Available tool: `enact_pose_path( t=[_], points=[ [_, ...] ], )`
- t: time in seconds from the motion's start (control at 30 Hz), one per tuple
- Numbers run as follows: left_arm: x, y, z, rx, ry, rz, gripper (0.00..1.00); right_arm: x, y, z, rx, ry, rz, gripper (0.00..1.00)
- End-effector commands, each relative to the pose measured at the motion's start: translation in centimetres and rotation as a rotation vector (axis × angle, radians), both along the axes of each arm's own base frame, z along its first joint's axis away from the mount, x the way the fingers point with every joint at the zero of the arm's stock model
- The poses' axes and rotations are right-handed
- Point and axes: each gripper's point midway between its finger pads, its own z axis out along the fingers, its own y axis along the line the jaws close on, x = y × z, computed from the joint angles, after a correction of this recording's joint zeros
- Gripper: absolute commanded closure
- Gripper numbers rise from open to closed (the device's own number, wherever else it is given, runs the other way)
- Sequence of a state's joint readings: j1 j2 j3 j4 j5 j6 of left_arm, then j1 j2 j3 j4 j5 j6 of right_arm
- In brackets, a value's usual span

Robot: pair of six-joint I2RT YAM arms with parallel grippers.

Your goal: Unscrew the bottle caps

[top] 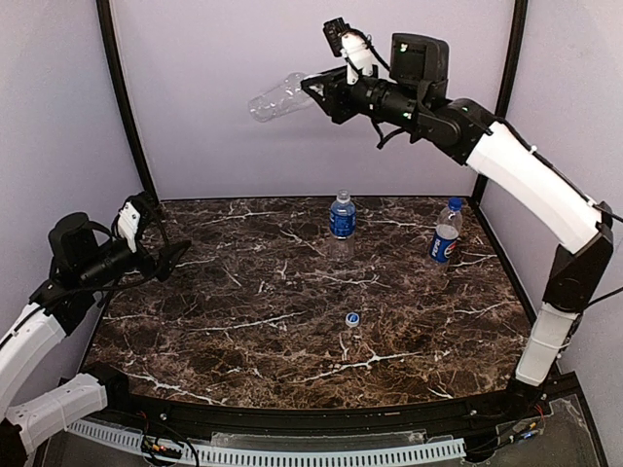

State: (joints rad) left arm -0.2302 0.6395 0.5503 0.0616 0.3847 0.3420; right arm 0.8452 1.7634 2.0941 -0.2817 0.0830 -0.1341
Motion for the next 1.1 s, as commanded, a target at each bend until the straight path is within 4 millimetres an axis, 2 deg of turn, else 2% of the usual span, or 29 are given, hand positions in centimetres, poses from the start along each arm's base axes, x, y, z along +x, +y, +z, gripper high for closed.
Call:
enact_pose_path(
  t=[0.0, 0.1, 0.17, 0.27, 0.37, 0.43, 0.57, 0.77, 1.07],
  points=[
    [0.1, 0.0, 1.1, 0.234, -0.065, -0.028, 0.01, -2.8, 7.6, -5.1, 0.02, 0.162, 0.299, 1.0],
    [0.2, 0.0, 2.2, 0.308, -0.076, -0.038, 0.01, -5.1, 10.3, -7.3, 0.023, 0.256, 0.409, 1.0],
    [0.1, -0.3, 1.8, 0.356, -0.063, -0.068, 0.01, -6.7, 11.8, -8.7, 0.019, 0.319, 0.49, 1.0],
    [-0.8, -1.5, -0.4, 0.397, 0.015, -0.161, 0.01, -8.5, 13.5, -10.5, 0.014, 0.393, 0.572, 1.0],
    [-0.7, -2.3, -1.5, 0.351, 0.094, -0.173, 0.01, -9.4, 14.3, -11.6, -0.003, 0.427, 0.605, 1.0],
    [0.1, -2.2, -1.3, 0.314, 0.109, -0.136, 0.01, -9.9, 14.4, -11.9, -0.009, 0.447, 0.626, 1.0],
    [0.5, -2.6, -0.9, 0.307, 0.105, -0.144, 0.01, -11.1, 14.6, -12.5, -0.017, 0.482, 0.684, 1.0],
    [1.1, -3.2, 0.4, 0.267, 0.077, -0.132, 0.09, -10.7, 14.8, -13.6, -0.036, 0.499, 0.66, 1.0],
    [0.6, -4.2, 0.8, 0.255, 0.056, -0.174, 0.21, -10.2, 15.3, -14.2, -0.043, 0.503, 0.645, 1.0]
  ],
)
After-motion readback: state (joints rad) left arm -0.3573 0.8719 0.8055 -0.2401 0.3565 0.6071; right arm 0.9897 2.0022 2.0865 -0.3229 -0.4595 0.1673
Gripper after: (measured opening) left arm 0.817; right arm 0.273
